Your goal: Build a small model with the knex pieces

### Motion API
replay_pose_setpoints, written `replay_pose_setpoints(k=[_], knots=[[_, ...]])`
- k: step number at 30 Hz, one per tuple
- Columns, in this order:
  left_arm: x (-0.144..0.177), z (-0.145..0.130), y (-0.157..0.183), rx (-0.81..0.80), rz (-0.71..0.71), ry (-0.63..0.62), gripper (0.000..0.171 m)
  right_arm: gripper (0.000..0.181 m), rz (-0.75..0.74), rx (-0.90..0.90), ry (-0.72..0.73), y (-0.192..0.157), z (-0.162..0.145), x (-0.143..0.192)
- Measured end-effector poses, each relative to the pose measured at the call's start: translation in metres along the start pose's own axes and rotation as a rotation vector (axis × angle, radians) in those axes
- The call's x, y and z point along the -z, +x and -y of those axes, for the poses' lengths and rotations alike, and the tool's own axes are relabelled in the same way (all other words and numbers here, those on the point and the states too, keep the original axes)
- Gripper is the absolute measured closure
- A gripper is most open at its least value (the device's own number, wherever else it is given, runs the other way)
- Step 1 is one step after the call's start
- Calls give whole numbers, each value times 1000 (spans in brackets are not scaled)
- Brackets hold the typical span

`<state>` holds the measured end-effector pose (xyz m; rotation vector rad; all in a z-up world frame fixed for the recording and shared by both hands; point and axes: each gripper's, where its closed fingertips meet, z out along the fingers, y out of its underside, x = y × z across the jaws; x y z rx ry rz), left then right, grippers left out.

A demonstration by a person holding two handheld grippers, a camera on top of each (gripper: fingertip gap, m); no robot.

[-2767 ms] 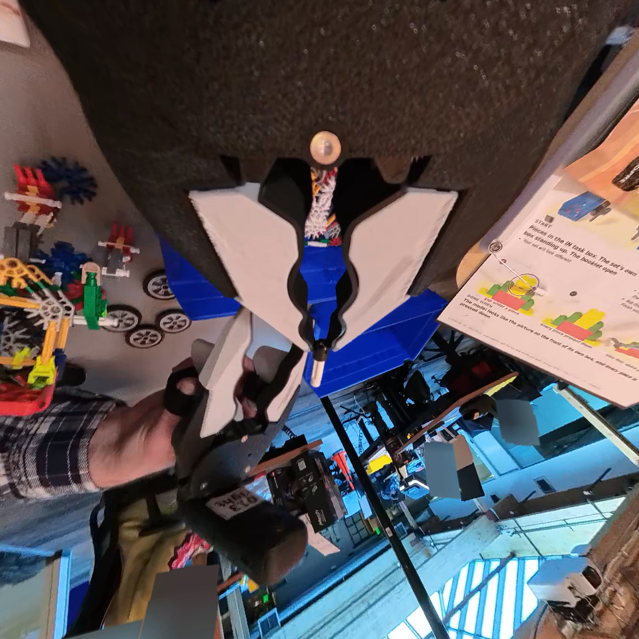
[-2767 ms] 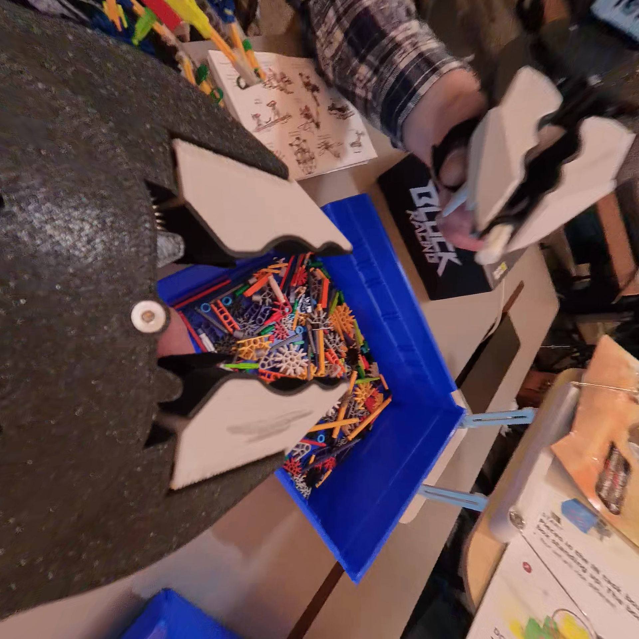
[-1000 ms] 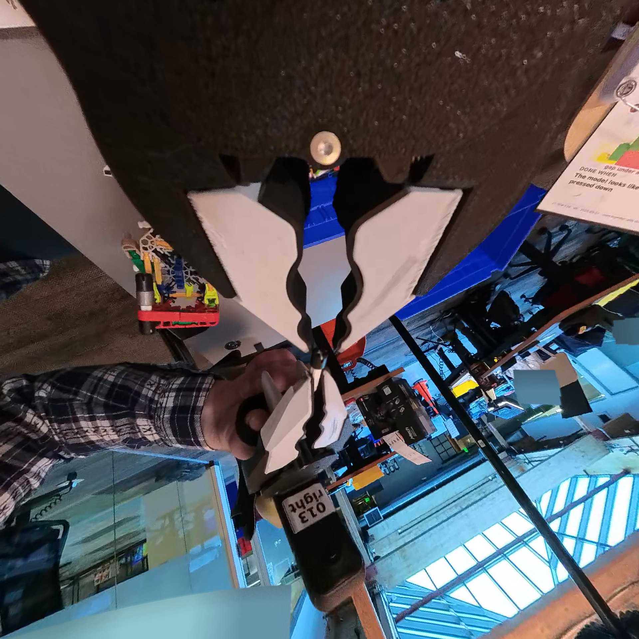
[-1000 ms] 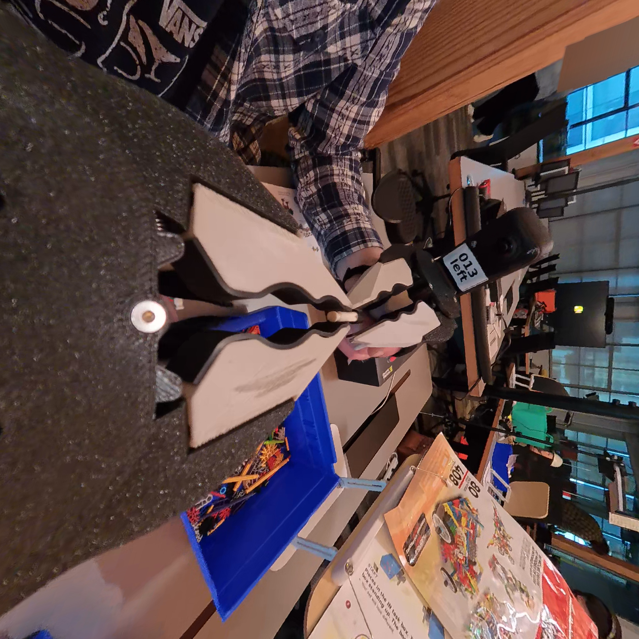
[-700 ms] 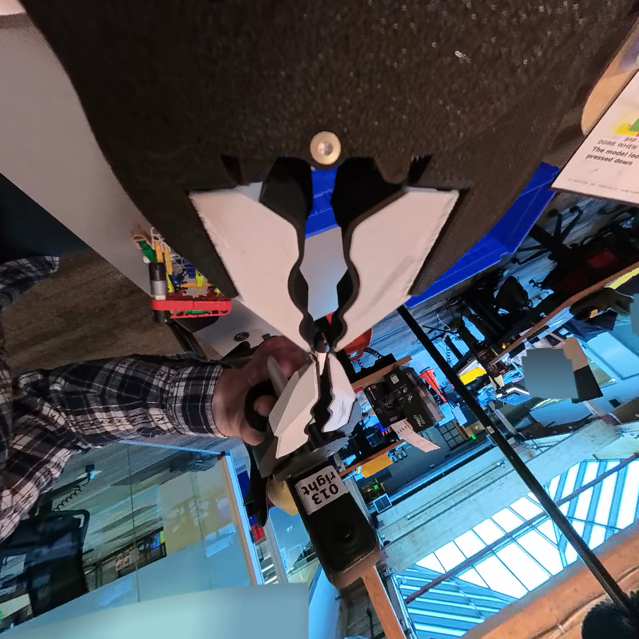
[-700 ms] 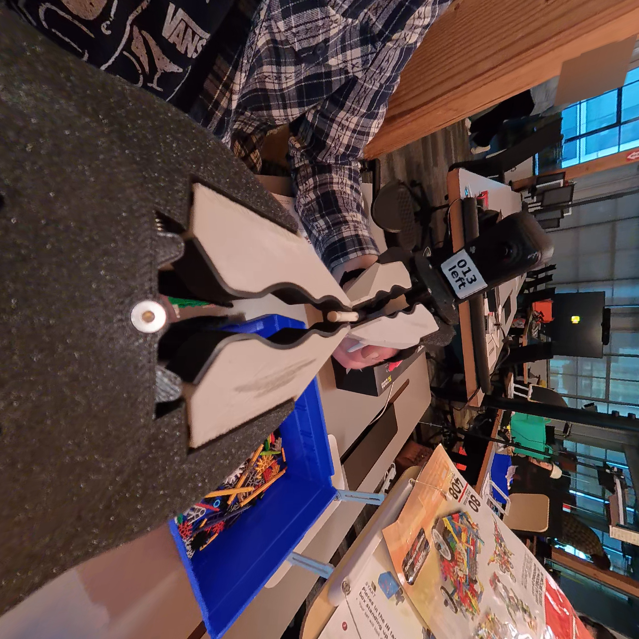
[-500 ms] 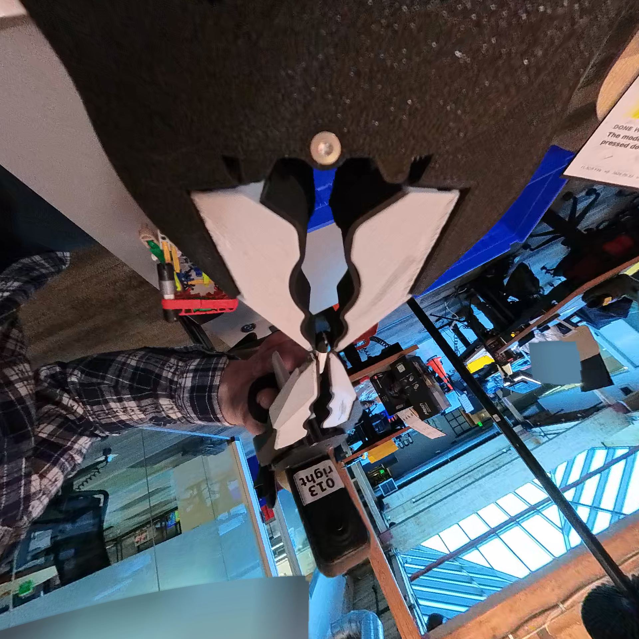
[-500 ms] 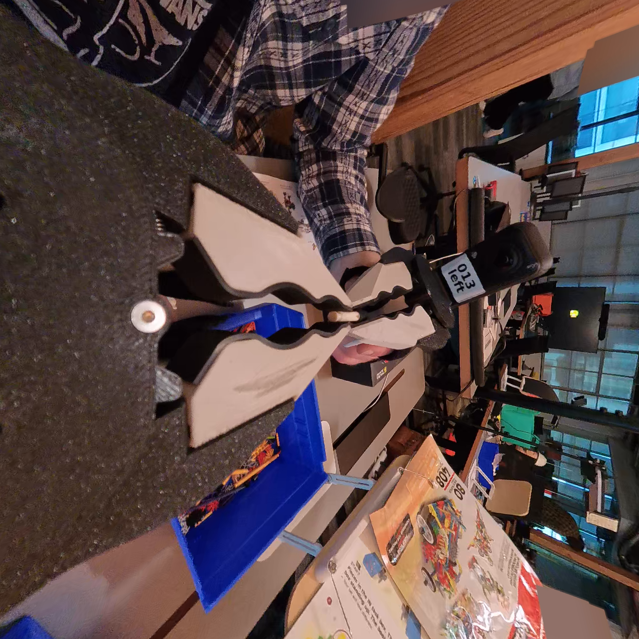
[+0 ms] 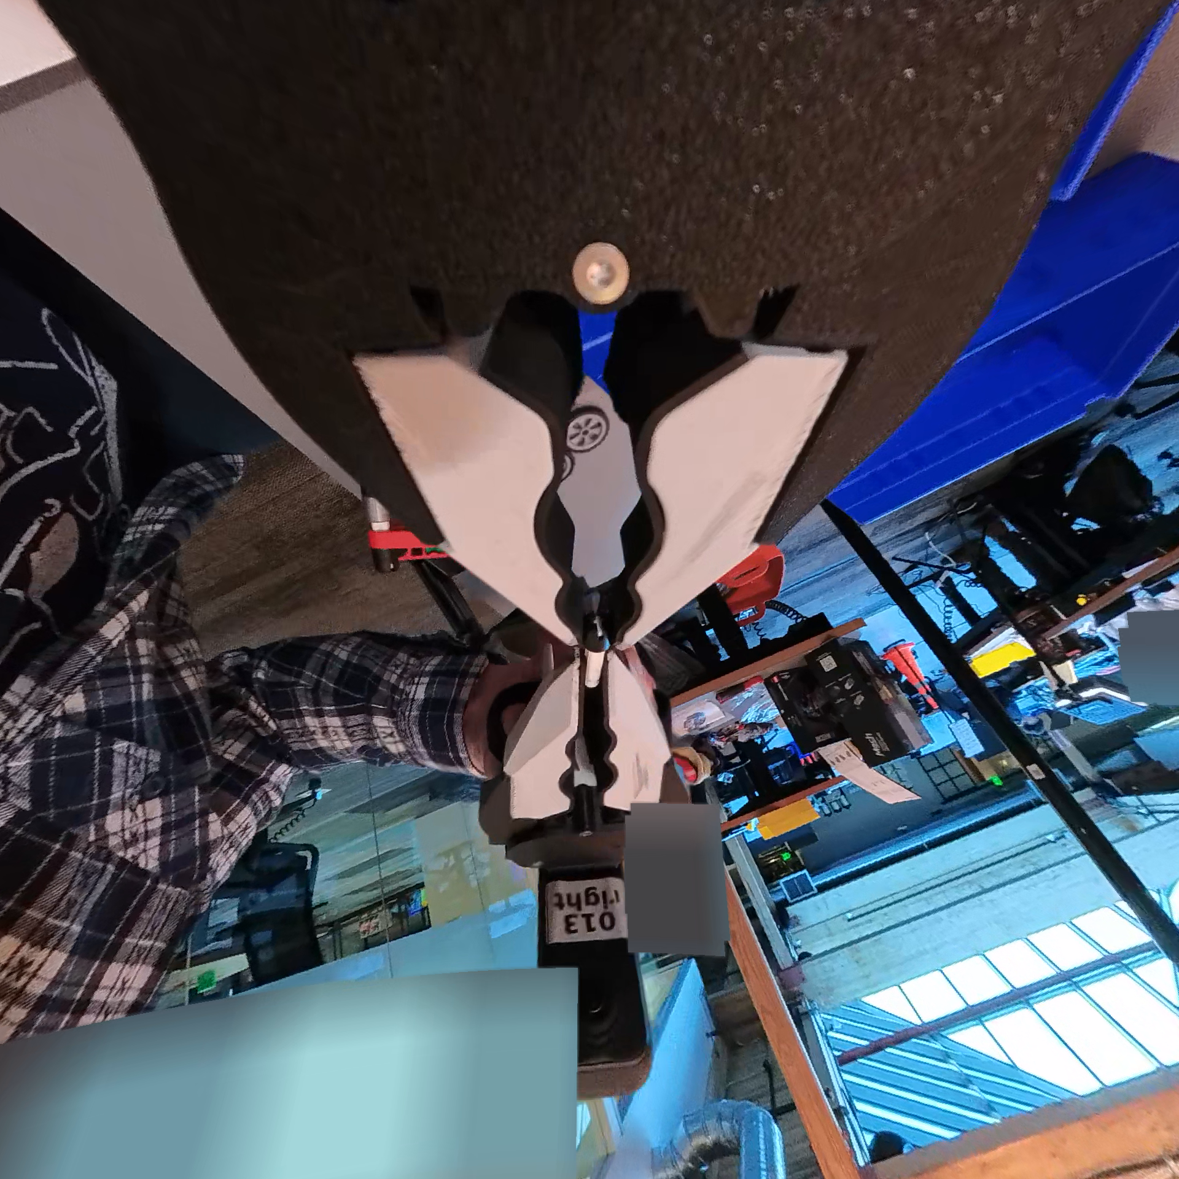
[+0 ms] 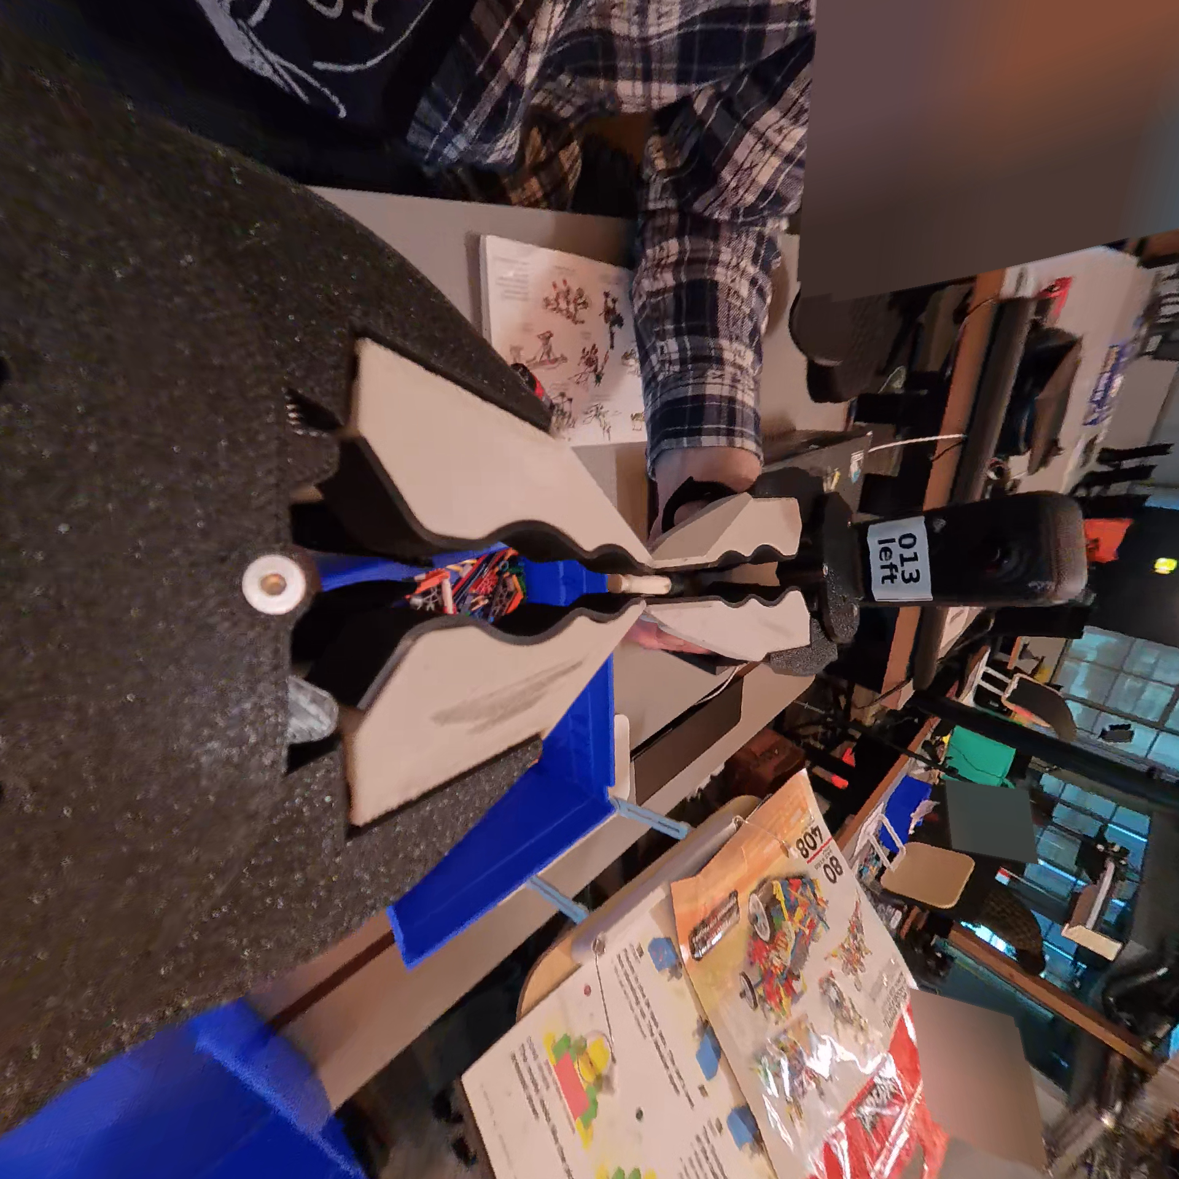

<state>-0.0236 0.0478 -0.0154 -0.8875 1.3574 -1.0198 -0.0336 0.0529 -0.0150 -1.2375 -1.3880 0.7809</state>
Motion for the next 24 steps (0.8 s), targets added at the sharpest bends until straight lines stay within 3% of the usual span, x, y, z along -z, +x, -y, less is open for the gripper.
replay_pose_setpoints(k=[3, 8, 12, 17, 21, 24], knots=[[-3, 7, 5, -35, 1, -5, 168, 179, 7, -1, -3, -5, 5, 4], [-9, 9, 17, -203, 31, -124, 167, 177, 93, -170, 75, -18, 7, 12], [-14, 6, 21, -165, -5, -109, 167, 178, 85, -198, 86, -23, 3, 17], [-14, 2, 20, -48, -68, -38, 167, 178, -36, -15, -10, -20, -2, 16], [-11, 5, 23, 47, -137, 35, 167, 178, -153, 265, -132, -21, 0, 15], [-7, 6, 24, 94, -169, 65, 167, 177, -176, 330, -179, -21, 0, 11]])
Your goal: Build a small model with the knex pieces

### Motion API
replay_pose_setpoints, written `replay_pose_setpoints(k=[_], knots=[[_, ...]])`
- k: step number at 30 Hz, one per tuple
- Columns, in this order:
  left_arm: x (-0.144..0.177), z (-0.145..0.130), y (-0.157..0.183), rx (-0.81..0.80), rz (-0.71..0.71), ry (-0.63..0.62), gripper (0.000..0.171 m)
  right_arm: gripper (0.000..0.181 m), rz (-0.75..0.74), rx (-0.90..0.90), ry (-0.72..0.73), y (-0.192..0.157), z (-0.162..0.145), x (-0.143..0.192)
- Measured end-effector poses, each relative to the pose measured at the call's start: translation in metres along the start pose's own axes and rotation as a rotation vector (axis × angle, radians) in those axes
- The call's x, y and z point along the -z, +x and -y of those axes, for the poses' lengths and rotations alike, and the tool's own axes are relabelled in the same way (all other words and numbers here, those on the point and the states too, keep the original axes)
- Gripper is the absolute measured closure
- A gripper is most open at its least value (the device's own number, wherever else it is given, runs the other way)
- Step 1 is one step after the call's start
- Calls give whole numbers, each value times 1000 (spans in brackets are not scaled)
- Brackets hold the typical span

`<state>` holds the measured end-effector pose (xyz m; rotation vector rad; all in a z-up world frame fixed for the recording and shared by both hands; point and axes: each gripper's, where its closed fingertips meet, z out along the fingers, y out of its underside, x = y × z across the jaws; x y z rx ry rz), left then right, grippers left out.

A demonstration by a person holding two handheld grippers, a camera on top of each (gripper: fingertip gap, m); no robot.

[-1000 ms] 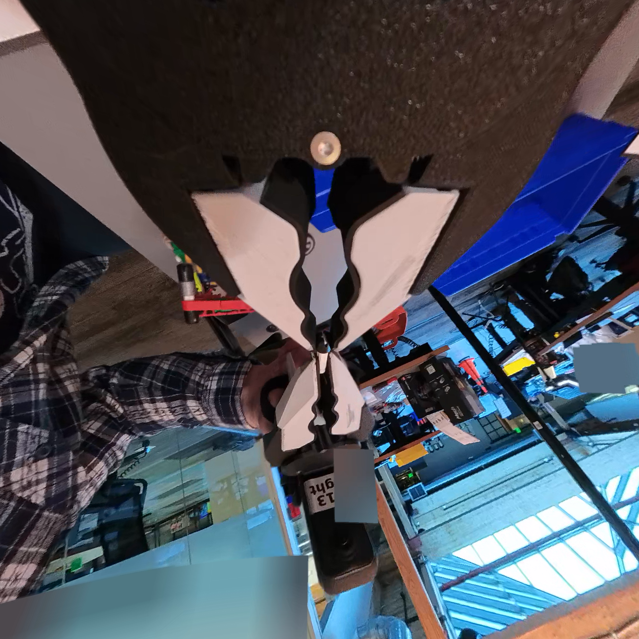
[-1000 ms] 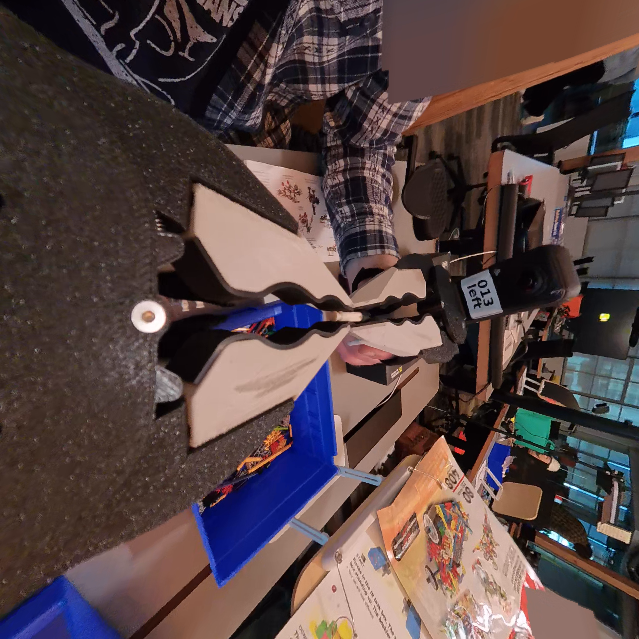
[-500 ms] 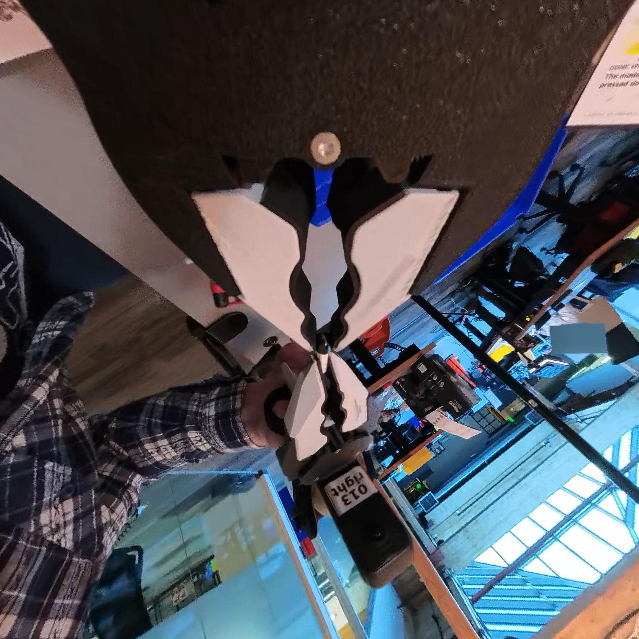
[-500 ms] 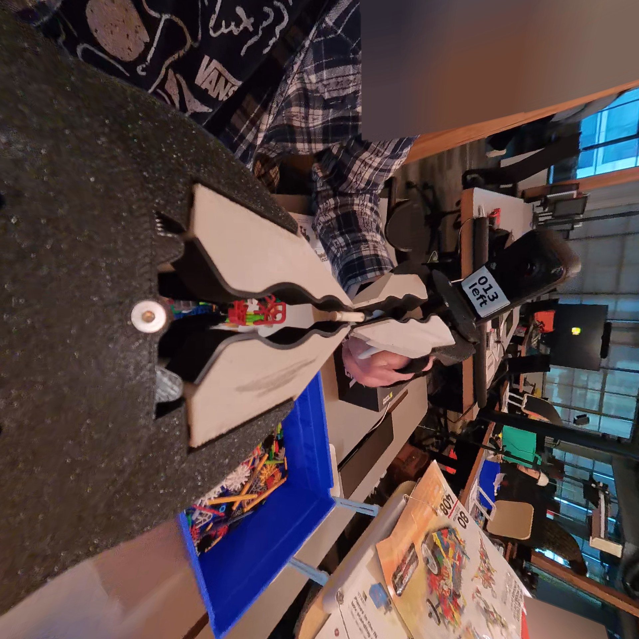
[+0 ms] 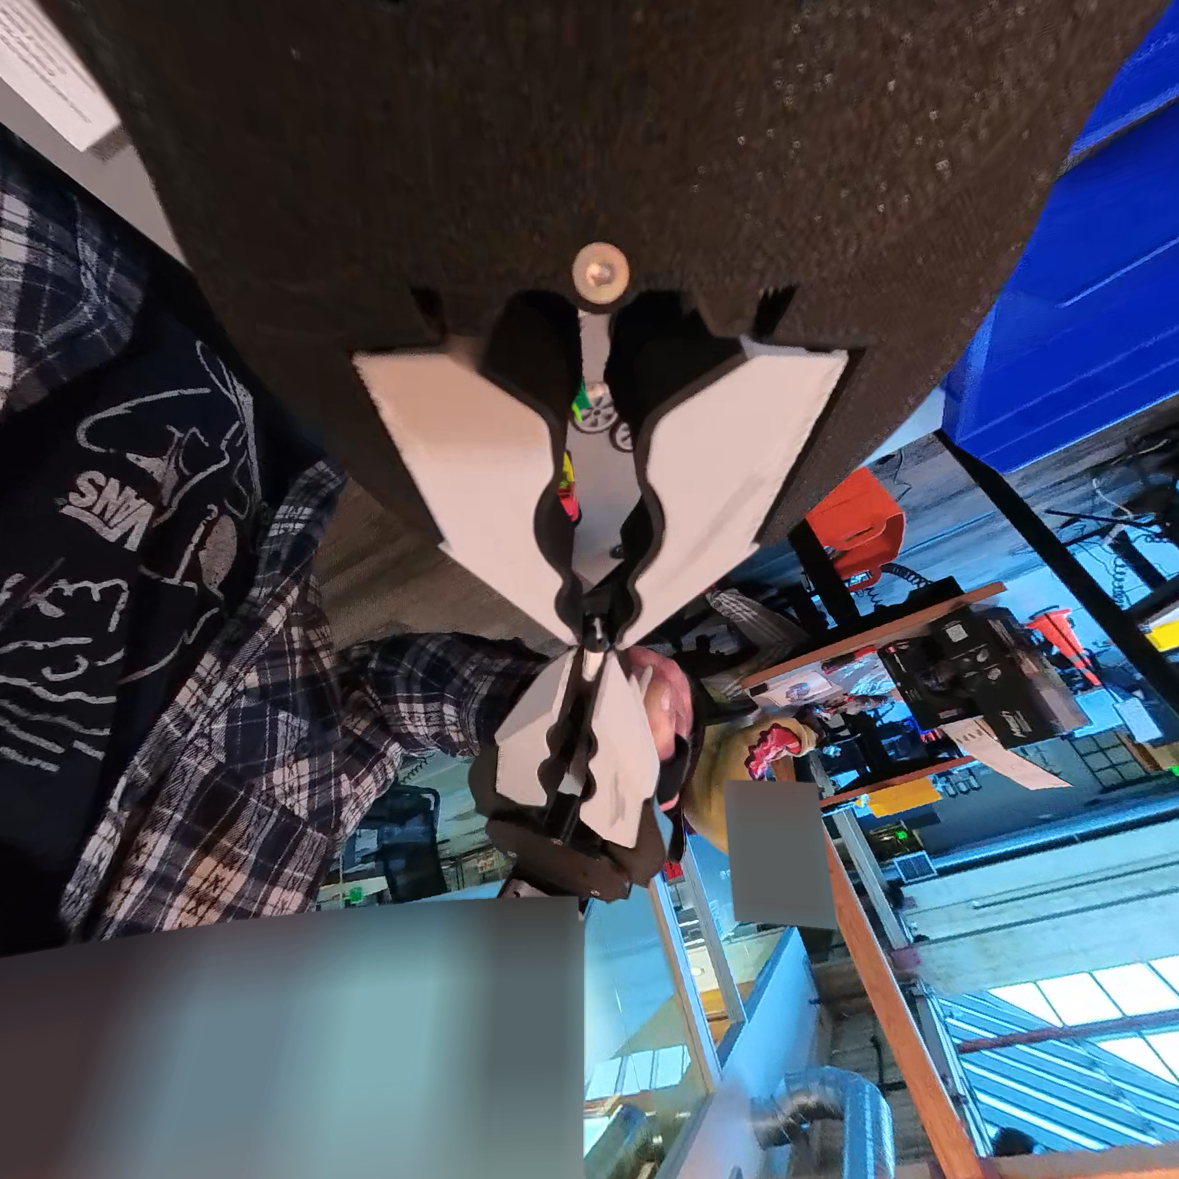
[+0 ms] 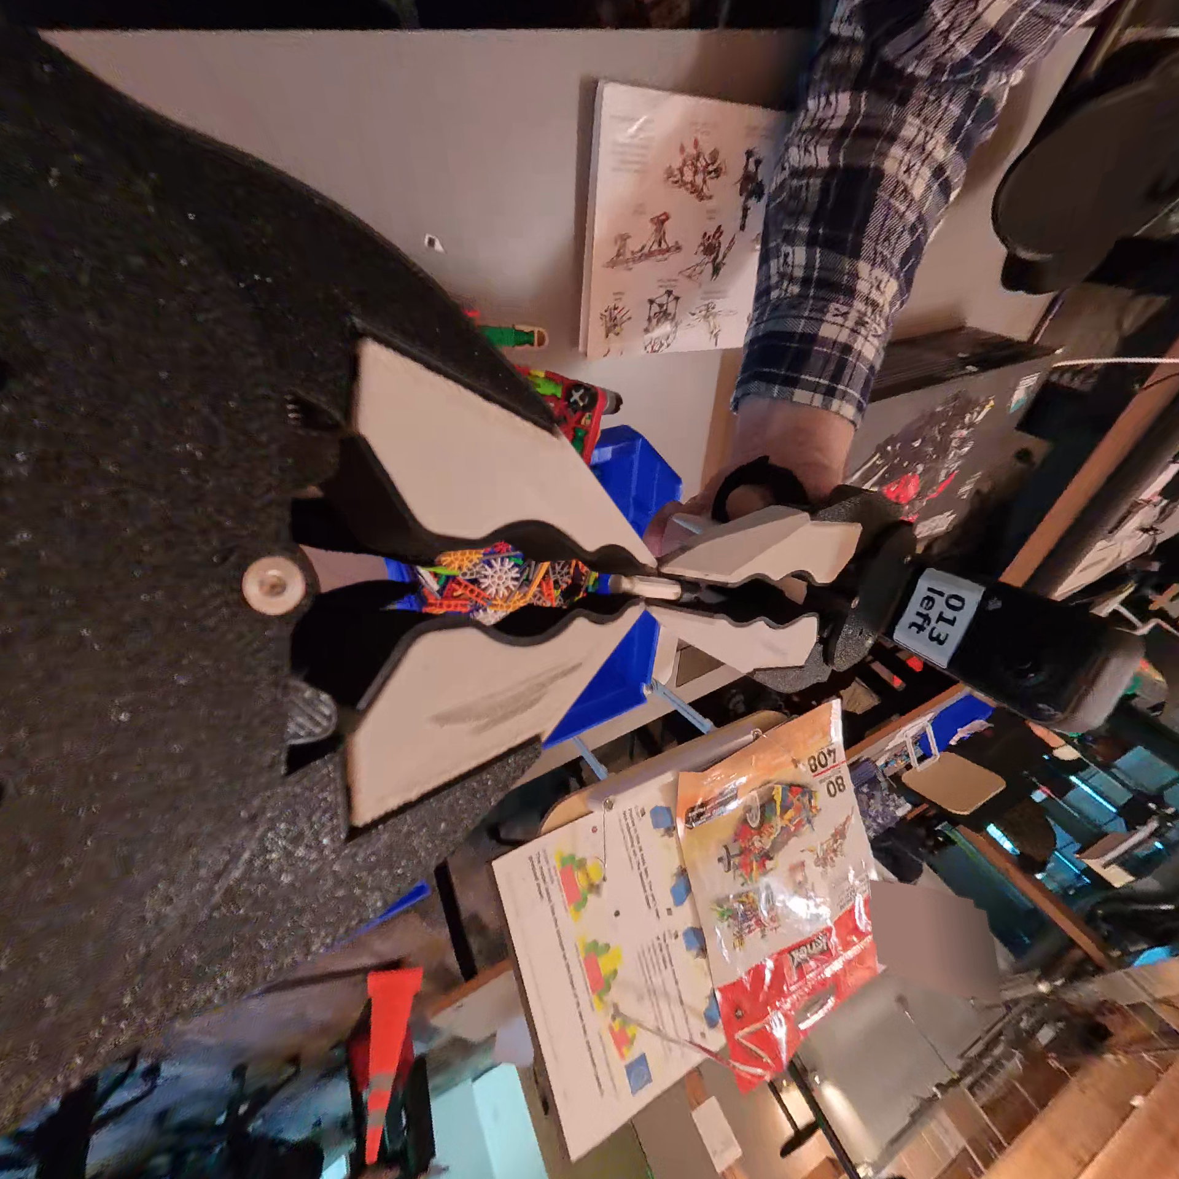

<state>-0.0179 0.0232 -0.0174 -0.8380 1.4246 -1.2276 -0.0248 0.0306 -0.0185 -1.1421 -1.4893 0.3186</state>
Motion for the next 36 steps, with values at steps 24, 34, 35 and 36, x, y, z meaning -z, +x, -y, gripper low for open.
replay_pose_setpoints(k=[24, 34, 35, 36], knots=[[4, 14, -1, -248, 145, -138, 167, 178, 21, -63, 103, 7, 13, 0], [-4, 5, 9, -236, 84, -165, 167, 178, 120, -213, 143, -7, 7, 9], [-5, 2, 9, -238, 85, -178, 167, 178, 113, -197, 130, -7, 5, 9], [-6, 3, 10, -229, 76, -164, 167, 178, 108, -187, 124, -8, 4, 10]])
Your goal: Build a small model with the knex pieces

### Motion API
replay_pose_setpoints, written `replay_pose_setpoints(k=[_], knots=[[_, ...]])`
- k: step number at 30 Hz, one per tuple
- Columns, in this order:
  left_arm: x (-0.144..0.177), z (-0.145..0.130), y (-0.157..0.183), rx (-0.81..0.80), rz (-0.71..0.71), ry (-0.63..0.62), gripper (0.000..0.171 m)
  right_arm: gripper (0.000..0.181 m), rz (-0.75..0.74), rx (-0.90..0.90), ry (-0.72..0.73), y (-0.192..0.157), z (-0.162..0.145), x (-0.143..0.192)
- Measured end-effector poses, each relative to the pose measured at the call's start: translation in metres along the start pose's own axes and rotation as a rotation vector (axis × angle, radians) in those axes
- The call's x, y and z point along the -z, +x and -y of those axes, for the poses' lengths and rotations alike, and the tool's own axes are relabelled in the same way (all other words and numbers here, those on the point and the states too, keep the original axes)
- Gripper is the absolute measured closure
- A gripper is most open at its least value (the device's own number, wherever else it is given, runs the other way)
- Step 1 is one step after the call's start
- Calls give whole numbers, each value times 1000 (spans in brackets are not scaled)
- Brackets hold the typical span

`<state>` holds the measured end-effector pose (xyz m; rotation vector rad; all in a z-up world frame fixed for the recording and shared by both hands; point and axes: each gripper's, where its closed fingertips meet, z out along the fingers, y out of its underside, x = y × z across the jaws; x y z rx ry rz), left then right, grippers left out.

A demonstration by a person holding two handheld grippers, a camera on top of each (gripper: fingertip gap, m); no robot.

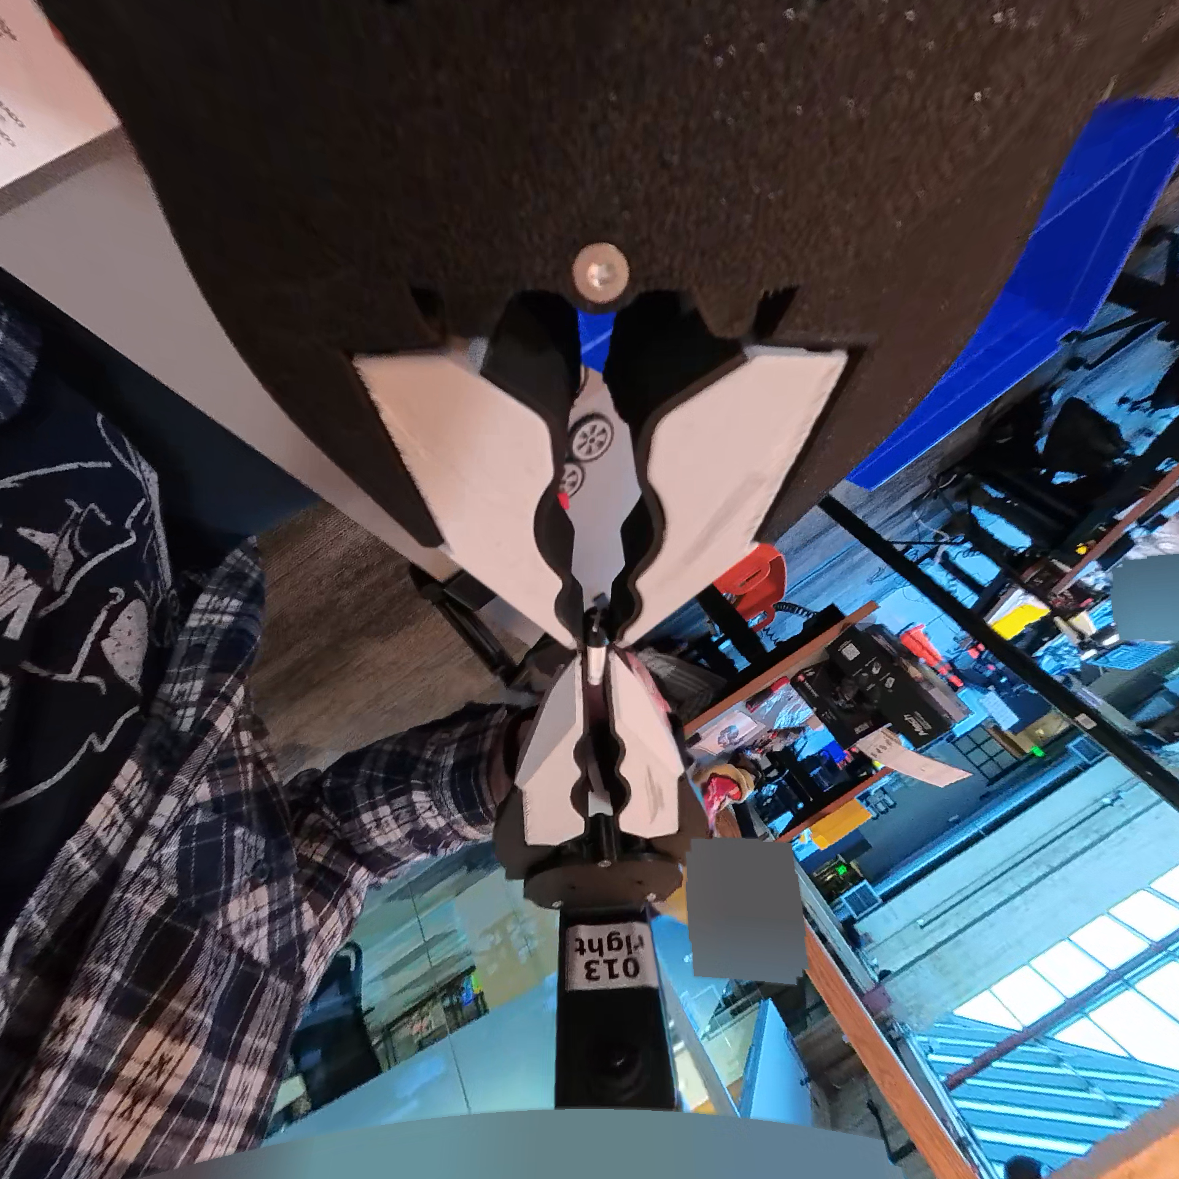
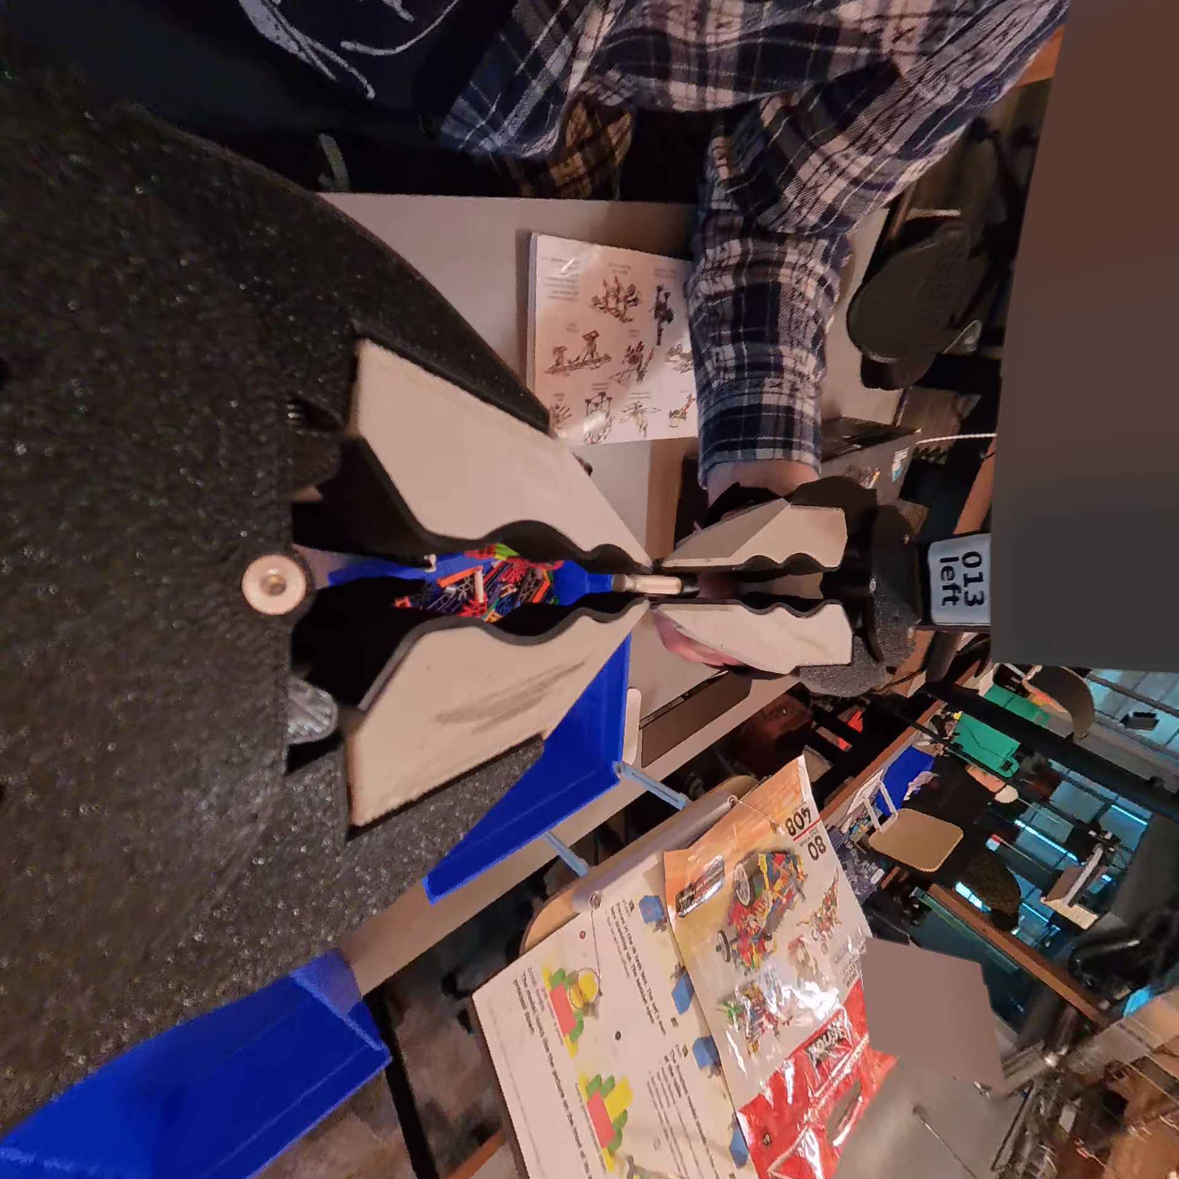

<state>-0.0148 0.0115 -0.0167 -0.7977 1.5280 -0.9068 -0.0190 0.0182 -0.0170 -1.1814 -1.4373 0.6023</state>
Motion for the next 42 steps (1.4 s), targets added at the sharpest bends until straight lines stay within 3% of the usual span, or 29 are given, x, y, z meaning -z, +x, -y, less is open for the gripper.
replay_pose_setpoints(k=[6, 11, 13, 14, 18, 25, 28, 29, 32, 35, 40, 42], knots=[[-5, 1, 4, -1, -13, 2, 167, 178, 1, -29, 19, -4, 0, 6], [1, 5, 1, -7, 1, 18, 166, 178, 13, -157, 91, -4, 1, 11], [77, 44, -40, 60, 180, 255, 169, 181, -60, -236, 184, 20, 6, 46], [105, 57, -46, 47, 231, 304, 171, 180, -111, -238, 179, 31, 2, 59], [57, 9, -48, 44, 224, 16, 166, 178, -159, -119, 44, 35, -13, 33], [49, -135, -76, 191, 328, -544, 164, 177, -181, -144, -103, 69, -60, -6], [53, -184, -75, 260, 346, -717, 130, 177, -162, -165, -136, 73, -71, -20], [55, -190, -76, 281, 358, -753, 116, 177, -153, -173, -149, 74, -74, -24], [61, -185, -84, 255, 412, -753, 105, 177, -158, -156, -185, 79, -85, -33], [78, -181, -97, 192, 503, -809, 109, 177, -160, -133, -211, 82, -88, -40], [85, -137, -110, 186, 585, -661, 112, 176, -186, -80, -252, 91, -91, -61], [85, -122, -110, 188, 591, -621, 112, 151, -118, -159, -331, 86, -114, -80]])
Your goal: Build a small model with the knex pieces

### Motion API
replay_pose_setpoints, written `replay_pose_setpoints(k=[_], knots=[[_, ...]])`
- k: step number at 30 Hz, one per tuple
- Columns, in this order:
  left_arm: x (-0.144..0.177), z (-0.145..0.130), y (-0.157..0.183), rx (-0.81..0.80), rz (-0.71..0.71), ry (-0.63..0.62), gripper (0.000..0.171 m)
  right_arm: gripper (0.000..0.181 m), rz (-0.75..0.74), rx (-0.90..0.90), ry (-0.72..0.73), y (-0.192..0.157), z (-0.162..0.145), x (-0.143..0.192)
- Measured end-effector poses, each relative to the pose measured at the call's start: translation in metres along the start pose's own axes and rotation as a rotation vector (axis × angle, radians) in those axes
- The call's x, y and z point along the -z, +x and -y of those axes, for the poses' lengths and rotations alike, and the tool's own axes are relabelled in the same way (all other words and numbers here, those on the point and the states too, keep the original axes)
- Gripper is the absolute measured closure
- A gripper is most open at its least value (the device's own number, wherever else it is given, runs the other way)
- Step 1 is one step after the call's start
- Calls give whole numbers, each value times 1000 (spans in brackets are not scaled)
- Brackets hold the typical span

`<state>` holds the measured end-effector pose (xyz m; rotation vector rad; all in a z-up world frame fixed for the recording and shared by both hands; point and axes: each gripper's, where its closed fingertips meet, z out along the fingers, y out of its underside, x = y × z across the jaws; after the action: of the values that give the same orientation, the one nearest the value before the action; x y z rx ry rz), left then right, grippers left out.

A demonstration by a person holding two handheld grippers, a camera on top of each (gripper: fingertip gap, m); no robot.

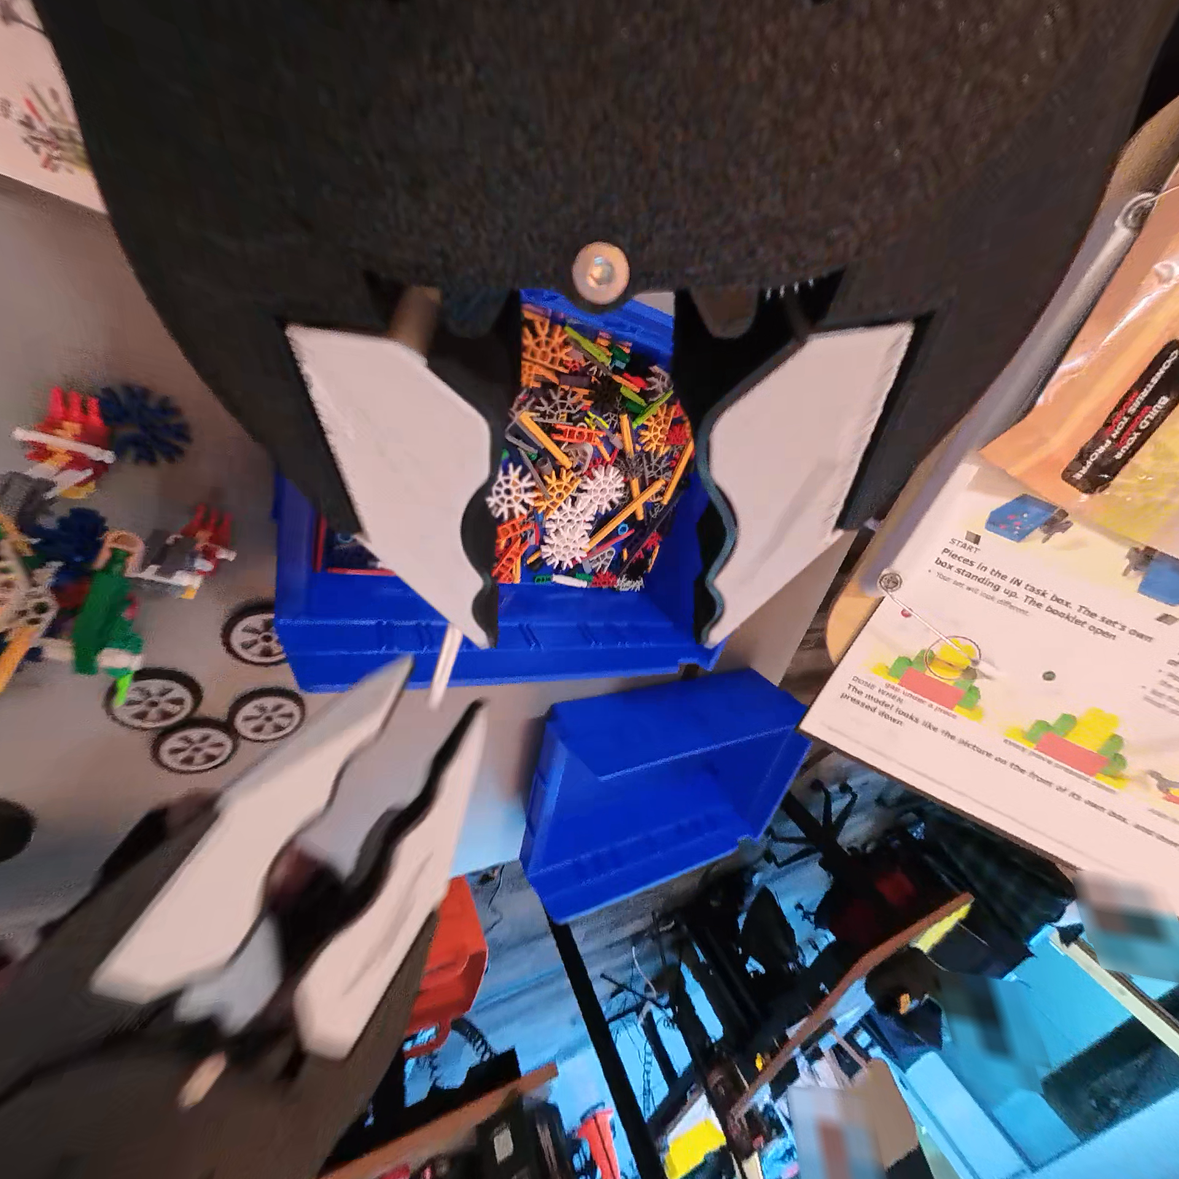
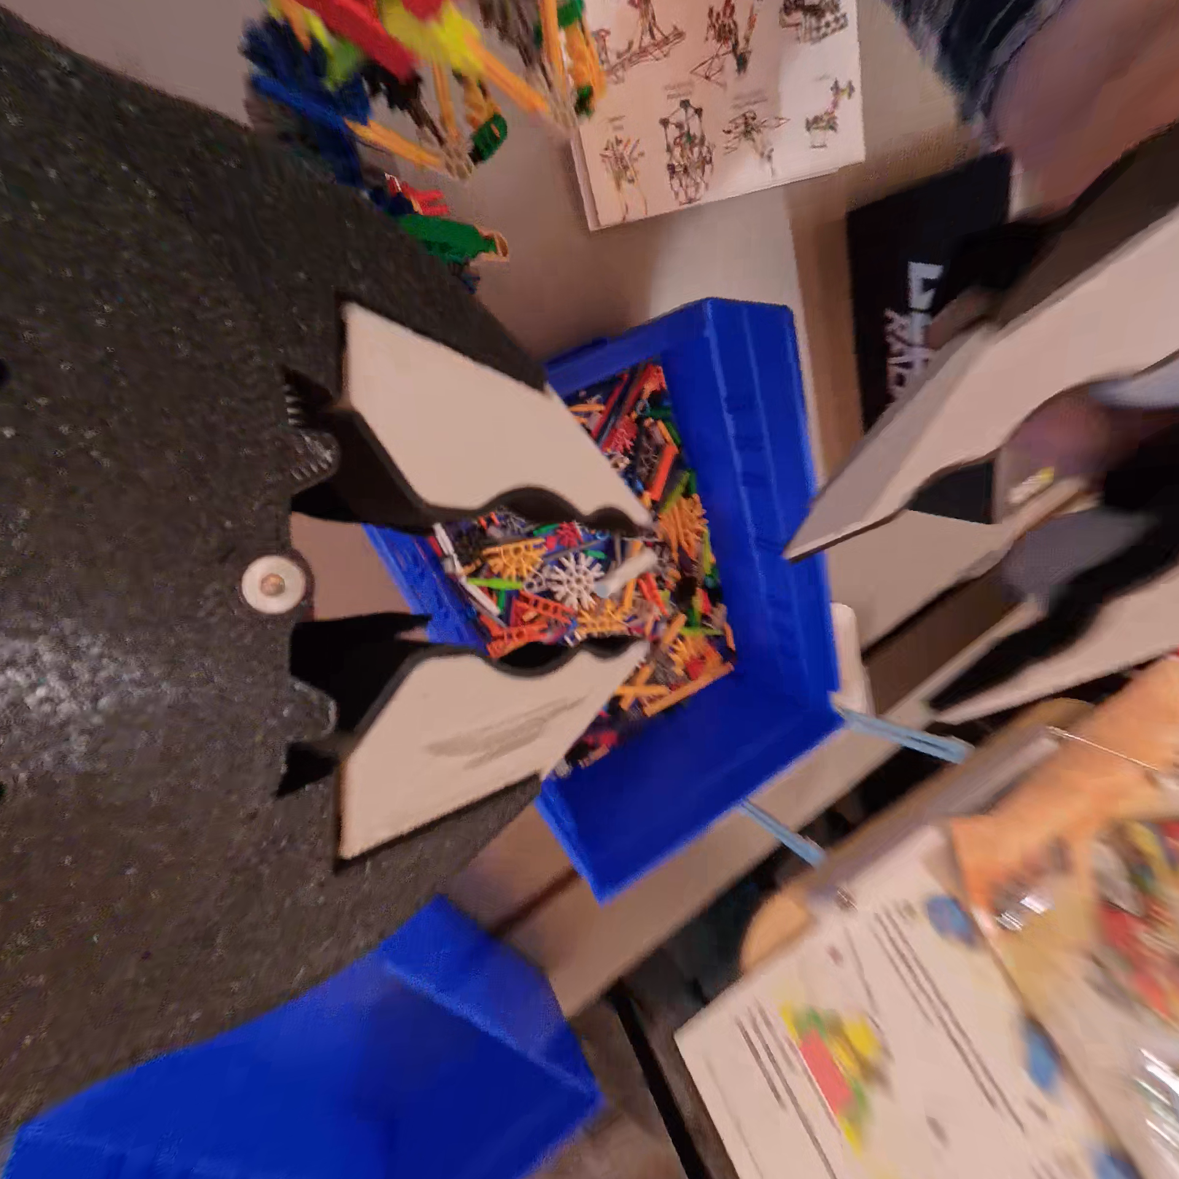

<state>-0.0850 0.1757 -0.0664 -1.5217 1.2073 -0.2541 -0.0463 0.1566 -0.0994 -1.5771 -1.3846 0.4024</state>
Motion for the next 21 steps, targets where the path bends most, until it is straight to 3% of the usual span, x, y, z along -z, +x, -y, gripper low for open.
replay_pose_setpoints(k=[1, 4, 6, 10, 14, 17, 21], knots=[[4, 5, 2, 4, -9, 17, 112, 137, 36, -29, -50, -3, -10, -11], [13, 18, 7, -8, -28, 57, 114, 124, 63, -53, -150, -1, -34, -31], [19, 25, 14, -24, -56, 75, 114, 129, 52, -77, -119, 3, -31, -28], [39, 49, 44, -36, -211, 176, 111, 137, 5, -99, -23, 8, -12, 10], [63, 68, 78, -95, -353, 238, 108, 137, 37, -96, 101, -19, 15, 68], [76, 64, 109, -175, -459, 182, 109, 146, 76, -30, 186, -56, 32, 106], [80, 49, 144, -259, -545, 91, 116, 146, 105, 36, 195, -96, 39, 124]])
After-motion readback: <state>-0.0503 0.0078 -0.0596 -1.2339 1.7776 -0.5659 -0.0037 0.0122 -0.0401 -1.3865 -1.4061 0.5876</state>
